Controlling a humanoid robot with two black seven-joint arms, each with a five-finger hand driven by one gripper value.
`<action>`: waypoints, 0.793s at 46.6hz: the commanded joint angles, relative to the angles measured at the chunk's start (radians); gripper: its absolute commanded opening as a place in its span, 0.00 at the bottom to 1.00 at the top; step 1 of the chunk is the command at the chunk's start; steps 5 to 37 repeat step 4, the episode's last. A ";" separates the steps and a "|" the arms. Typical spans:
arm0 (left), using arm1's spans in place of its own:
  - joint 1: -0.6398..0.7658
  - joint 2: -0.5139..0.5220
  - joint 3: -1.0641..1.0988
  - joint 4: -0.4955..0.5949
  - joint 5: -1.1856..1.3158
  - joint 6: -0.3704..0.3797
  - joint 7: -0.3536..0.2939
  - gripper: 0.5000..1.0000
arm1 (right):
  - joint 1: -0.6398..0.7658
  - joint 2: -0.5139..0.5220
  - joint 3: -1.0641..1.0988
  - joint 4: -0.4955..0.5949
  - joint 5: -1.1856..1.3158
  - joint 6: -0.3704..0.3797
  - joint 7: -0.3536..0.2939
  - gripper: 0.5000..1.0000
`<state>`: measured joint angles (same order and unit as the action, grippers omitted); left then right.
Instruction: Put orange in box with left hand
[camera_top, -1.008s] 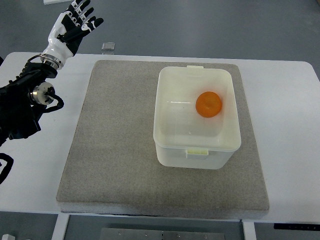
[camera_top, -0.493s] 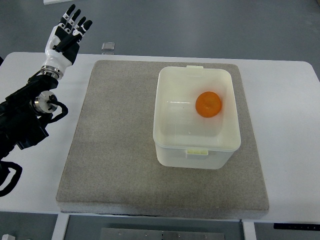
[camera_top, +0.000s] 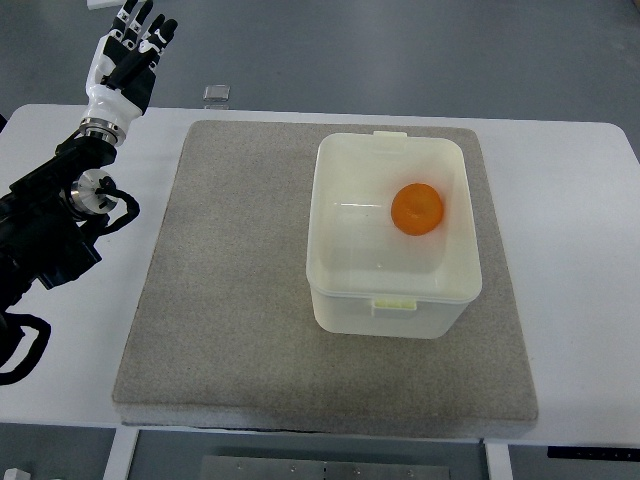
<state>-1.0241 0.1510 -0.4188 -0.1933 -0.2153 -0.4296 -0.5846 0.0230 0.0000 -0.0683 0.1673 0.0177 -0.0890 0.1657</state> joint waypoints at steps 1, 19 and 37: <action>-0.002 -0.001 0.000 0.000 -0.001 0.002 0.000 1.00 | 0.000 0.000 -0.001 0.000 0.001 0.000 0.000 0.86; -0.002 0.001 -0.001 0.000 -0.004 0.002 0.000 1.00 | 0.000 0.000 -0.002 0.000 0.001 0.000 0.000 0.86; -0.002 0.001 -0.001 0.000 -0.004 0.002 0.000 1.00 | 0.000 0.000 -0.002 0.000 0.001 0.000 0.000 0.86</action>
